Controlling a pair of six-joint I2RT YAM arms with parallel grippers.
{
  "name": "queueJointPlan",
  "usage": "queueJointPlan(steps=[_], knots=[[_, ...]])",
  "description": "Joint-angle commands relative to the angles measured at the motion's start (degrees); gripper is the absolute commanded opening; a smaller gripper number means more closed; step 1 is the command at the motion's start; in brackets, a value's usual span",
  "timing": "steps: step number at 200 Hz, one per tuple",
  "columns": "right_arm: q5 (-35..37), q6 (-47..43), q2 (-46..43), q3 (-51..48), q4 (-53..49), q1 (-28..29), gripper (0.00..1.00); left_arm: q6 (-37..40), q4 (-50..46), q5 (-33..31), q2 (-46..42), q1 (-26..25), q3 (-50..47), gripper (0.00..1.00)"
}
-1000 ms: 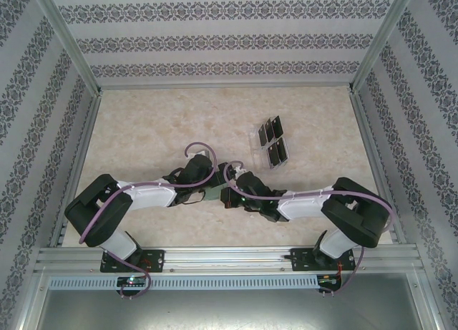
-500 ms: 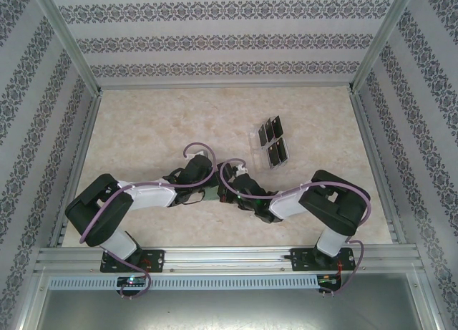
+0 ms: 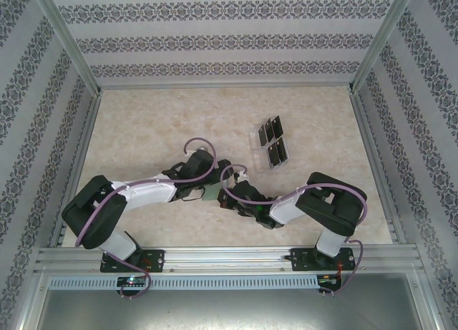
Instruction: Put the credit cards into the card holder
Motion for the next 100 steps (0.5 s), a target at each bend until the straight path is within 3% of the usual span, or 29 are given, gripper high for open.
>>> queueJointPlan(steps=[1,49,100], knots=[[-1.1,1.2,2.5,-1.0,-4.0,1.1,0.0,3.1,-7.0,-1.9,-3.5,2.7,4.1,1.0],[-0.7,1.7,2.1,-1.1,-4.9,1.1,0.0,11.8,-21.3,-1.3,-4.0,9.2,7.1,1.0],[-0.7,1.5,1.4,-0.8,-6.4,0.9,0.0,22.8,-26.0,-4.1,-6.0,9.5,3.9,1.0]])
